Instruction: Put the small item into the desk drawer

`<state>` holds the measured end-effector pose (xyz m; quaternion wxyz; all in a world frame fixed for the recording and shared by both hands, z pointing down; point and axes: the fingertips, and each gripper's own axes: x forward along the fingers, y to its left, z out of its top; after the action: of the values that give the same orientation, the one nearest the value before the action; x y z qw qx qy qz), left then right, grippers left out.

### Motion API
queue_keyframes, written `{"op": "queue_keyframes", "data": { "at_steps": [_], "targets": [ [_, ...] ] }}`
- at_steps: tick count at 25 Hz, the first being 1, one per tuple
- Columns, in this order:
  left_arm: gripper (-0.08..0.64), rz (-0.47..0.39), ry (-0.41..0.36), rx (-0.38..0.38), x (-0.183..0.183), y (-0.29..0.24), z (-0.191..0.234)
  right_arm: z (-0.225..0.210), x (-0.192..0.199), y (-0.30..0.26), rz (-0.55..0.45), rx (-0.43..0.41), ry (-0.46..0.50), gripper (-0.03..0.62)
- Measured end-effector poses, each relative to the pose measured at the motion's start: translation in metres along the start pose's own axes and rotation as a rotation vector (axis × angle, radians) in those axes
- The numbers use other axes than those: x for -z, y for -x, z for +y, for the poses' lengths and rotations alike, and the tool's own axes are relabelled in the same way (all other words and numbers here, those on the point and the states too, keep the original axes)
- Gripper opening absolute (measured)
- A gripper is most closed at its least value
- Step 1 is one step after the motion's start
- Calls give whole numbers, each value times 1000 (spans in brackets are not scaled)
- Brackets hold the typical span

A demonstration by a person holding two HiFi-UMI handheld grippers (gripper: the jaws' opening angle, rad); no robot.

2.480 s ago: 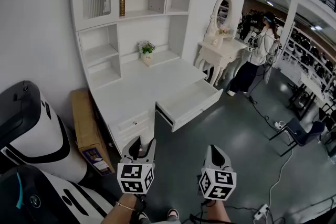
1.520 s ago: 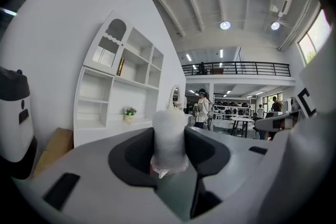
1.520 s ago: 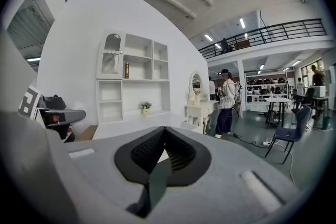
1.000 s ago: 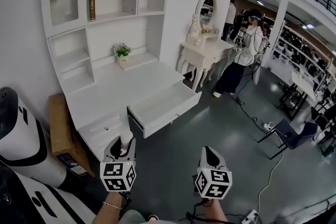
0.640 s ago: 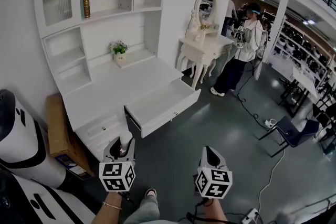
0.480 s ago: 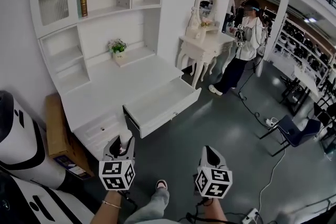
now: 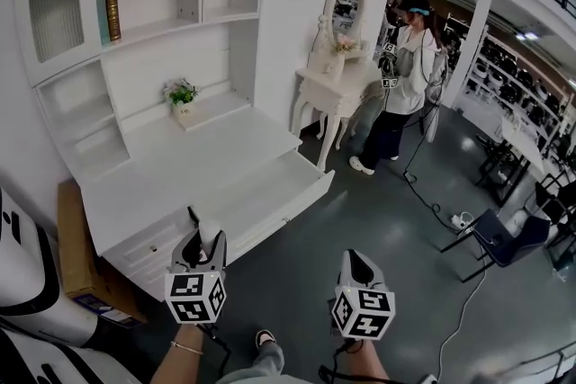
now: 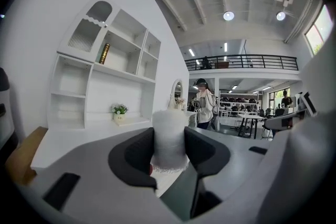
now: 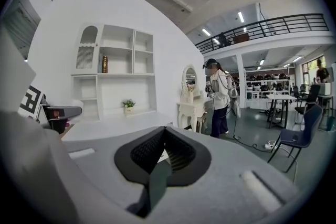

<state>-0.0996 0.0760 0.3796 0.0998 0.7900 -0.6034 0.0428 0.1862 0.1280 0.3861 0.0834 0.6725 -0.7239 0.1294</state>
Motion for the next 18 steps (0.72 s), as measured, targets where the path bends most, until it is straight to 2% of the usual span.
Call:
{"op": "queue_keyframes", "data": {
  "at_steps": [5, 12, 18],
  "targets": [
    [163, -10, 11, -21, -10, -58, -5, -23, -21, -62, 10, -28, 22, 5],
    [163, 5, 70, -71, -8, -119, 18, -25, -56, -133, 17, -79, 103, 5],
    [163, 32, 61, -84, -2, -146, 24, -40, -57, -169, 29, -64, 66, 5]
  ]
}}
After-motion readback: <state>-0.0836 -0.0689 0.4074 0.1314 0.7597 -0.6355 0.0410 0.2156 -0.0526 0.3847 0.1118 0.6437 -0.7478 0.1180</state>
